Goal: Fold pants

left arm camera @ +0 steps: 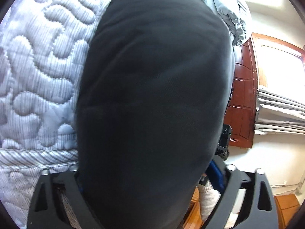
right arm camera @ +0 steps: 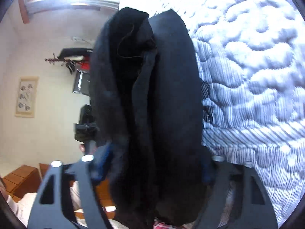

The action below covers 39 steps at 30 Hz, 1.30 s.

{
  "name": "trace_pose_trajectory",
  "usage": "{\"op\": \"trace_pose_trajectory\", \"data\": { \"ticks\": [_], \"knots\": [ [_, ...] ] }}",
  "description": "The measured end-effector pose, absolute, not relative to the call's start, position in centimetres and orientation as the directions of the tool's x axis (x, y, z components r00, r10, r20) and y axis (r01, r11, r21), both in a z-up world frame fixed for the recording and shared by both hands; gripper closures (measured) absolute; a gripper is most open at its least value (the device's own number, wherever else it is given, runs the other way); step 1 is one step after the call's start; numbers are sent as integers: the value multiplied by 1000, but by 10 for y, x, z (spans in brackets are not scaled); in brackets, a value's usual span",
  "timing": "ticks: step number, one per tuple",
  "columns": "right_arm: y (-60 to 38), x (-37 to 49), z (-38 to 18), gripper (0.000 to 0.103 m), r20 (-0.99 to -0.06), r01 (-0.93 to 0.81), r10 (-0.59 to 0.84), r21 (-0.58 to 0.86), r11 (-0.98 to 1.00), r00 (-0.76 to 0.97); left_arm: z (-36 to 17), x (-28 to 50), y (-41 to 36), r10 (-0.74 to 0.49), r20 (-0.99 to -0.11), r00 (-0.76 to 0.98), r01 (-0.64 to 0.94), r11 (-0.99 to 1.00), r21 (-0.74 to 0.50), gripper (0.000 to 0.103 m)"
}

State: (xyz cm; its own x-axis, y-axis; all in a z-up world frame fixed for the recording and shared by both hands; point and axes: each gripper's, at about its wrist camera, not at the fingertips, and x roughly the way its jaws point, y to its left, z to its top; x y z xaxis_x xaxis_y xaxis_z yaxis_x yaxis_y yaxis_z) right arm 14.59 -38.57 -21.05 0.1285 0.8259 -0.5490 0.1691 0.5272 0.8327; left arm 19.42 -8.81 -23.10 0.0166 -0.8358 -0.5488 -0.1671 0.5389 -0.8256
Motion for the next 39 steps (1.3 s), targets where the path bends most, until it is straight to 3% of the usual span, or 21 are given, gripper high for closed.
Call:
{"op": "trace_pose_trajectory", "data": {
  "ticks": [5,10,25,32,39],
  "knots": [
    [-373,140,-185,64,-582,103,797,813,573,161,-220,193,-86,-853,-522,23,-166,511,-843,54],
    [-358,137,-158,68,-587,72,785,807,586,197,-212,191,-81,-883,-466,60,-152,453,-878,66],
    [-350,217,-69,68,-584,-84,765,778,623,271,-119,238,-94,-894,-407,184,37,420,-907,67],
    [-359,290,-83,67,-584,-77,773,783,617,249,-114,304,-92,-876,-426,224,32,444,-895,66],
    [-370,348,-142,67,-598,-9,778,792,611,193,-145,356,-80,-842,-489,229,-26,497,-867,66]
  ]
}}
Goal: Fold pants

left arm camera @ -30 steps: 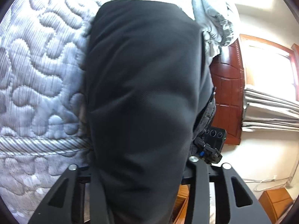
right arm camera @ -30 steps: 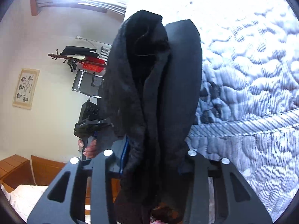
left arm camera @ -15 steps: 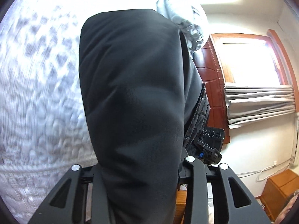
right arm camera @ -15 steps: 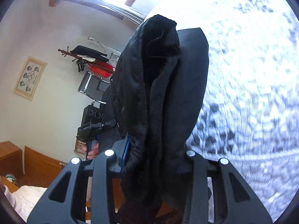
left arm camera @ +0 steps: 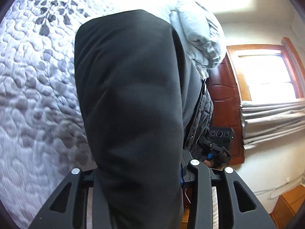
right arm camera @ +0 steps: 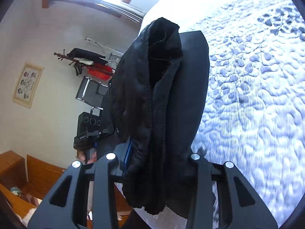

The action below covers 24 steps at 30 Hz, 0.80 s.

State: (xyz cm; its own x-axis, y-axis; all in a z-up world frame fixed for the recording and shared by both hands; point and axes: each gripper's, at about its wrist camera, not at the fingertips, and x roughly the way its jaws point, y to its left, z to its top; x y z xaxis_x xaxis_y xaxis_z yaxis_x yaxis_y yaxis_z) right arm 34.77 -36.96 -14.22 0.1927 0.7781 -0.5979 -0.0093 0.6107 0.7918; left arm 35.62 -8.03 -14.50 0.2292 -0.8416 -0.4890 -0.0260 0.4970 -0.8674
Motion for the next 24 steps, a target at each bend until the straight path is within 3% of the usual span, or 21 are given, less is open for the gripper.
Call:
{"op": "trace_pose_trajectory", "data": {
  "ticks": [6,10,12,16,18,24],
  "knots": [
    [-371,372,-202,64,-623,79,770,782,619,135,-192,374,-74,-820,-538,194,-100,529,-842,63],
    [-381,366,-217,61,-597,103,788,802,588,151,-209,371,-71,-836,-514,194,-103,503,-858,58],
    [-385,361,-221,53,-596,109,788,803,586,154,-217,366,-64,-836,-512,195,-100,503,-859,56],
    [-395,354,-229,42,-602,142,778,799,585,178,-222,362,-62,-826,-521,215,-104,511,-853,45],
    [-403,350,-233,31,-603,164,774,798,580,194,-227,359,-56,-815,-534,225,-122,520,-846,42],
    [-430,325,-231,27,-609,178,760,793,582,228,-227,344,-40,-749,-609,259,-142,595,-791,20]
  ]
}}
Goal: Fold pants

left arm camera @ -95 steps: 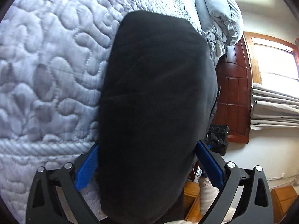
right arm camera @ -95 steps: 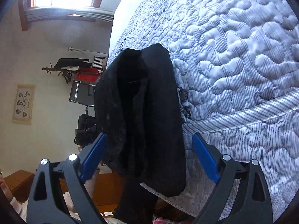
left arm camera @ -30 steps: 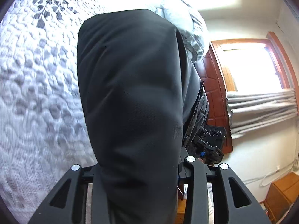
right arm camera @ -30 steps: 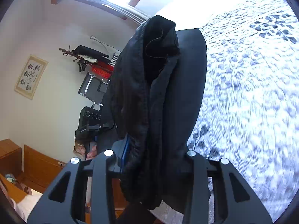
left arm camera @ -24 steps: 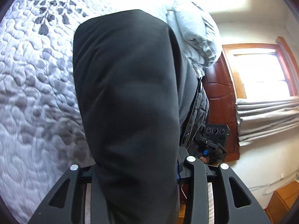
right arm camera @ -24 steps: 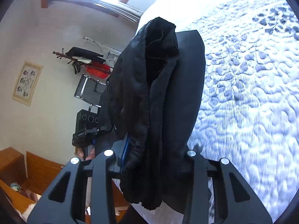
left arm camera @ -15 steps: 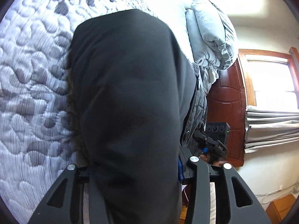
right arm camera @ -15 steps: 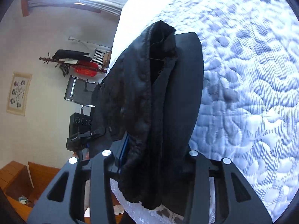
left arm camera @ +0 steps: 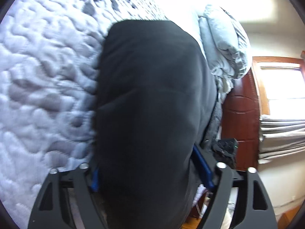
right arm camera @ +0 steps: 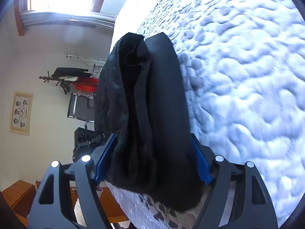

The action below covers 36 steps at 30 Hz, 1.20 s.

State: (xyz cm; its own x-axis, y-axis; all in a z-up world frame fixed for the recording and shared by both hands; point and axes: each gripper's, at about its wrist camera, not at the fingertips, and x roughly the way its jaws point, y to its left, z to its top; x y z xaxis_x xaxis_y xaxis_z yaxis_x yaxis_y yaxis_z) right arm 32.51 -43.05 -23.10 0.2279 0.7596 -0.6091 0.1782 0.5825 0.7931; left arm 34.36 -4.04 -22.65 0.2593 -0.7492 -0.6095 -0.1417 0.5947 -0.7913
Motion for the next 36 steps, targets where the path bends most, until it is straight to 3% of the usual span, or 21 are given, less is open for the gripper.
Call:
{"op": "trace_pose_trajectory", "data": {
  "ticks": [9,12,14,16,18,24,30,36],
  "knots": [
    [-457,266,-206,26,-664,172,700,747,643,265,-204,302,-6,-654,-677,338,-147,674,-724,15],
    [-462,242,-195,26,-677,171,679,733,659,284,-188,281,0,-579,-721,380,-148,732,-665,15],
    [-462,223,-183,26,-700,164,647,707,688,303,-174,264,0,-505,-754,419,-145,783,-605,9],
    [-455,208,-168,23,-744,157,586,652,742,321,-159,248,-4,-440,-775,454,-152,818,-554,6],
    [-442,196,-152,12,-787,138,517,585,800,338,-148,231,-10,-382,-793,475,-161,848,-505,5],
    [-399,160,-131,8,-908,115,257,310,944,332,-134,198,-38,-301,-843,445,-170,896,-409,4],
    [-360,139,-115,6,-923,99,123,170,980,365,-118,166,-76,-170,-871,461,-83,969,-233,4],
    [-337,126,-91,4,-903,99,96,150,984,419,-101,152,-101,-96,-872,481,-22,992,-122,4]
  ]
}}
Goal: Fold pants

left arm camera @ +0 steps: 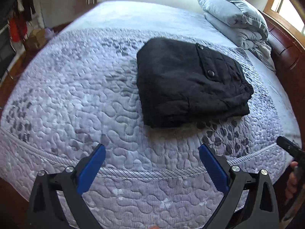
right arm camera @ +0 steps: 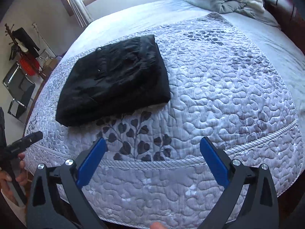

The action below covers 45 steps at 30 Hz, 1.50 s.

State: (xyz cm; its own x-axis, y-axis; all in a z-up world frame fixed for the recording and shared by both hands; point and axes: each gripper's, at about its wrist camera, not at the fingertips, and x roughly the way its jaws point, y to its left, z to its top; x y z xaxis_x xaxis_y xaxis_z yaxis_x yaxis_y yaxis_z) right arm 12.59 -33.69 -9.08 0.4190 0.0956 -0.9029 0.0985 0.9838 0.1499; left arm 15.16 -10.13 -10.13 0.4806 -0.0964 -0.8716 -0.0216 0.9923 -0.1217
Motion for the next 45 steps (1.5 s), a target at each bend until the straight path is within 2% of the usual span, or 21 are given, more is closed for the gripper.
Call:
{"op": "trace_pose_trajectory", "data": {
  "ticks": [4,14,21,28,45],
  "knots": [
    [-328,124,-78,4,-894,85,94,146,986,439,-88,146,-109,-60,-848,527,-25,996,-86,4],
    [-309,115,-60,4,-883,47,118,155,987,454,-73,135,-101,-84,-813,576,-66,987,-149,4],
    [-288,110,-47,4,-878,12,88,106,994,470,-66,125,-99,-100,-806,583,-74,982,-175,4],
    [-278,111,-37,4,-871,-17,98,103,995,482,-58,124,-104,-90,-800,593,-55,987,-152,4],
    [-288,124,-55,4,-886,1,104,118,993,452,-64,130,-107,-64,-804,591,-32,994,-102,4]
  ]
}}
